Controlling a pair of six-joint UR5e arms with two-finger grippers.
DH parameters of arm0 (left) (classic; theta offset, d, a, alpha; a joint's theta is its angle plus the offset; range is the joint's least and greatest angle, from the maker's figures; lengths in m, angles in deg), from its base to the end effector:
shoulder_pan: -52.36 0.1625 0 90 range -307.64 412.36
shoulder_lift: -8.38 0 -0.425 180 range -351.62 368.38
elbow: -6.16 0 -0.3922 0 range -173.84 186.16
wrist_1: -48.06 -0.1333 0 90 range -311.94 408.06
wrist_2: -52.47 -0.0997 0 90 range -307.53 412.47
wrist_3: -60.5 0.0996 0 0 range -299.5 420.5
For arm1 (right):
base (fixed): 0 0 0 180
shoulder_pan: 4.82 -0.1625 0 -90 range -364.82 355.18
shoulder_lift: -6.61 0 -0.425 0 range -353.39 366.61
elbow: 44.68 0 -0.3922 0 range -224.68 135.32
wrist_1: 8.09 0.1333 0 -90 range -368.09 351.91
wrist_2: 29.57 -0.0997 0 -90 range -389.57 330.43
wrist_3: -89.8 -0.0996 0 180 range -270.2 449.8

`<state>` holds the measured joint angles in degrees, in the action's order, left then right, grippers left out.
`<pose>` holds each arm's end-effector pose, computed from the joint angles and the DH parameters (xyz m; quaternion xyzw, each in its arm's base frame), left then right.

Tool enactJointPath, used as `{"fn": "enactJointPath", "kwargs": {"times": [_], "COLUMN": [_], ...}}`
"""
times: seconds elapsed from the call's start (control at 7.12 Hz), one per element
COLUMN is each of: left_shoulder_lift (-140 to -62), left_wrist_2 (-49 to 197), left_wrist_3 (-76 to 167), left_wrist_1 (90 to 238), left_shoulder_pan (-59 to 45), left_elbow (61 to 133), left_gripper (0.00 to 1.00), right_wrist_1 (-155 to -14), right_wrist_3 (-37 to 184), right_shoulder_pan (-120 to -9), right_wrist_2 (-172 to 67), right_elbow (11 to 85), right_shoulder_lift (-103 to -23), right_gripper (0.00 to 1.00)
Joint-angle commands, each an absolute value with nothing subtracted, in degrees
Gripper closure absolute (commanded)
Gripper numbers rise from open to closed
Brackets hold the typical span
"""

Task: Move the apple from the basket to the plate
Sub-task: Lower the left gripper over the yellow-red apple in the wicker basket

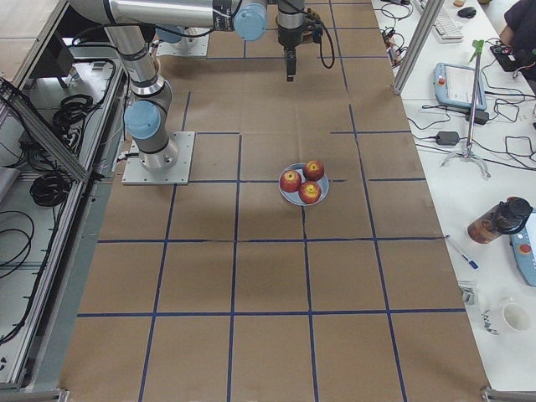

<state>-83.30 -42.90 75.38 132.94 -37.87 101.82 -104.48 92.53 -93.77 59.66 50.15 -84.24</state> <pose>-0.1260 -0.4967 0.4343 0.1322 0.9899 0.0252 0.0440 0.1257 -0.4911 0.4649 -0.0148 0.9996 -0.0212 0.0060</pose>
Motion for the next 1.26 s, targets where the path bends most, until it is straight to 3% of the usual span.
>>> {"fn": "enactJointPath", "kwargs": {"times": [0.0,0.28,0.7,1.12], "left_shoulder_lift": [-84.08,-85.48,-92.84,-100.85], "left_wrist_2": [-39.58,-39.55,-39.38,-39.37], "left_wrist_3": [79.01,90.59,93.36,97.49], "left_wrist_1": [132.70,128.34,110.01,100.23], "left_shoulder_pan": [-33.71,-28.17,-21.49,-19.88], "left_elbow": [101.52,102.31,109.93,111.09], "left_gripper": [0.01,0.01,0.01,0.01], "right_wrist_1": [-104.51,-104.51,-104.51,-104.51], "right_wrist_3": [92.53,92.53,92.53,92.53], "right_shoulder_pan": [-93.77,-93.77,-93.77,-93.77], "right_wrist_2": [59.56,59.55,59.56,59.47], "right_elbow": [50.15,50.24,50.24,50.24], "right_shoulder_lift": [-84.18,-84.18,-84.18,-84.18], "right_gripper": [0.00,0.00,0.00,0.00]}}
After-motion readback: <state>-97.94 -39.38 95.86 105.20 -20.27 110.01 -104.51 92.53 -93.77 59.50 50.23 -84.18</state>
